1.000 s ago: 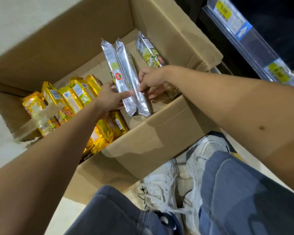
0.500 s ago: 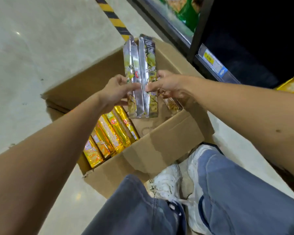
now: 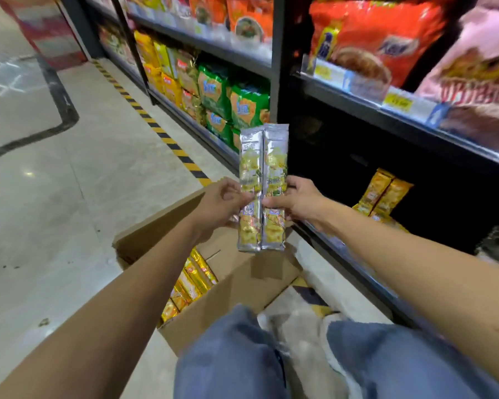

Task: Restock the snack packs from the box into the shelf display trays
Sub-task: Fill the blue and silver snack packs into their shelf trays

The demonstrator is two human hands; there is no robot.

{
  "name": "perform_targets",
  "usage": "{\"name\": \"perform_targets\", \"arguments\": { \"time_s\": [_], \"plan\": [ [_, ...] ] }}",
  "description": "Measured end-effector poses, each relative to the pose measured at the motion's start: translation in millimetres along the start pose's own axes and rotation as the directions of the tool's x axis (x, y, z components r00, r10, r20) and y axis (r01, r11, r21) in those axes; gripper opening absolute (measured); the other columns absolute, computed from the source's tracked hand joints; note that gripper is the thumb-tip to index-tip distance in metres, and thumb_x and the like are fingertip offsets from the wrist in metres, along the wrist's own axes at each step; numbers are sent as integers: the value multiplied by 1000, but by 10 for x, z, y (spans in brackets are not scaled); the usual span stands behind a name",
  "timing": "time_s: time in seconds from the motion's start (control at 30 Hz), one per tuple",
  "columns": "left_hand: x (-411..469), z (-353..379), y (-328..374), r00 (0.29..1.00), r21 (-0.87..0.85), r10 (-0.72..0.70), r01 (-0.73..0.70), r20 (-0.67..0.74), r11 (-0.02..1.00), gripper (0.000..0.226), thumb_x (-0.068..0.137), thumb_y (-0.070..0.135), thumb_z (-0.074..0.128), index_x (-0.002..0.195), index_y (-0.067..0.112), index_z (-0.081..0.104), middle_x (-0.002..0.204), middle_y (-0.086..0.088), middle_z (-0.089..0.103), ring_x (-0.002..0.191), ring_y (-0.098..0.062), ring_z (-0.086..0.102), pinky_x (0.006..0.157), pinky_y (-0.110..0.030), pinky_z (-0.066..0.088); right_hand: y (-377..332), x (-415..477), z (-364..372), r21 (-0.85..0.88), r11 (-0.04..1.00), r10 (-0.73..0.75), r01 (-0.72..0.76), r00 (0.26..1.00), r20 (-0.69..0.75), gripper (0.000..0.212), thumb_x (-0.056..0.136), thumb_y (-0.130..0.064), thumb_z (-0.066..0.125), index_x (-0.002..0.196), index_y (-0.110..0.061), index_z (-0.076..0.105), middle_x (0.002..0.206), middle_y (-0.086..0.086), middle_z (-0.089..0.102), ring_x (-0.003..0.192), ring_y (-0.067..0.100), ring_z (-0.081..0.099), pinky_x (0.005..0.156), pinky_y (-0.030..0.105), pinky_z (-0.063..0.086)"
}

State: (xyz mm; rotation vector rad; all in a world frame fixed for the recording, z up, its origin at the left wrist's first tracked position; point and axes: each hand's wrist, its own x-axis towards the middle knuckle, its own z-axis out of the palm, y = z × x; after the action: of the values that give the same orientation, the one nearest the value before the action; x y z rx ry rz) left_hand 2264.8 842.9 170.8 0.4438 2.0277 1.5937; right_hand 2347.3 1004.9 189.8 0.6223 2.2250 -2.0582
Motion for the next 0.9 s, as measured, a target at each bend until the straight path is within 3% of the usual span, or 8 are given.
{"name": "perform_targets", "arguments": {
  "time_s": [0.07, 0.17, 0.33, 0.5, 0.67, 0.73, 0.8, 0.9],
  "plan": [
    [-135, 136, 126, 999, 17, -24, 23, 41, 1000, 33, 80, 24, 74, 103, 16, 53, 100, -12, 69, 85, -30, 65, 72, -46, 54, 8, -274, -136, -4, 1000, -22, 22, 999, -32, 28, 72, -11, 80, 90, -20, 60, 92, 11, 71, 67, 21, 61, 44, 23, 42],
    [-329, 391, 275, 990, 115, -52, 37, 134, 993, 46, 80, 24, 73, 121, 14, 54, 103, -6, 70, 84, -22, 69, 63, -35, 58, 79, -672, -374, -4, 999, -38, 38, 997, -65, 24, 74, -13, 79, 90, -18, 62, 81, 7, 71, 61, 20, 58, 43, 24, 43],
    [-505, 989, 452, 940, 201, -105, 40, 326, 979, 24, 83, 13, 70, 102, 5, 58, 61, 4, 55, 57, -8, 56, 57, -28, 51, 225, -1294, -815, -4, 1000, -23, 22, 989, -148, 36, 77, -2, 73, 109, -1, 57, 77, 6, 68, 46, 2, 61, 38, 19, 43],
    [-597, 1768, 534, 885, 269, -134, 10, 445, 963, 43, 80, 17, 74, 114, 1, 53, 81, -12, 56, 73, -10, 63, 59, -25, 50, 490, -1806, -1420, -69, 997, 4, -21, 973, -230, 41, 78, 1, 71, 116, 0, 55, 71, -3, 64, 47, -6, 58, 43, 11, 42],
    [-700, 2632, 523, 858, 233, -108, -14, 503, 972, 22, 81, -5, 67, 98, 2, 55, 51, 8, 62, 50, 0, 61, 47, -14, 48, 888, -2191, -1997, -136, 985, 54, -111, 930, -363, 42, 76, -3, 75, 113, -3, 56, 67, -10, 67, 55, -2, 57, 52, 17, 48],
    [-670, 2931, 466, 863, 221, -99, -15, 495, 975, 36, 77, -4, 71, 109, -4, 53, 72, -1, 67, 60, -9, 64, 53, -21, 54, 998, -2306, -2218, -199, 966, 59, -164, 890, -451, 38, 76, -8, 76, 109, -9, 57, 54, -12, 58, 49, 0, 53, 52, 19, 47],
    [-625, 3194, 424, 875, 208, -78, -27, 478, 978, 43, 75, -3, 74, 113, -3, 52, 85, -7, 61, 69, -19, 63, 63, -33, 57, 1105, -2406, -2431, -224, 944, 82, -242, 830, -551, 51, 73, -18, 80, 118, -17, 55, 69, -7, 53, 66, 13, 56, 67, 33, 49],
    [-505, 3576, 317, 884, 187, -59, -32, 465, 982, 30, 75, -6, 73, 94, 10, 57, 87, 0, 55, 73, -11, 57, 66, -28, 55, 1333, -2505, -2745, -274, 890, 121, -365, 768, -629, 37, 72, -28, 80, 98, -30, 54, 79, -7, 50, 87, 18, 51, 76, 27, 41]
  ]
}}
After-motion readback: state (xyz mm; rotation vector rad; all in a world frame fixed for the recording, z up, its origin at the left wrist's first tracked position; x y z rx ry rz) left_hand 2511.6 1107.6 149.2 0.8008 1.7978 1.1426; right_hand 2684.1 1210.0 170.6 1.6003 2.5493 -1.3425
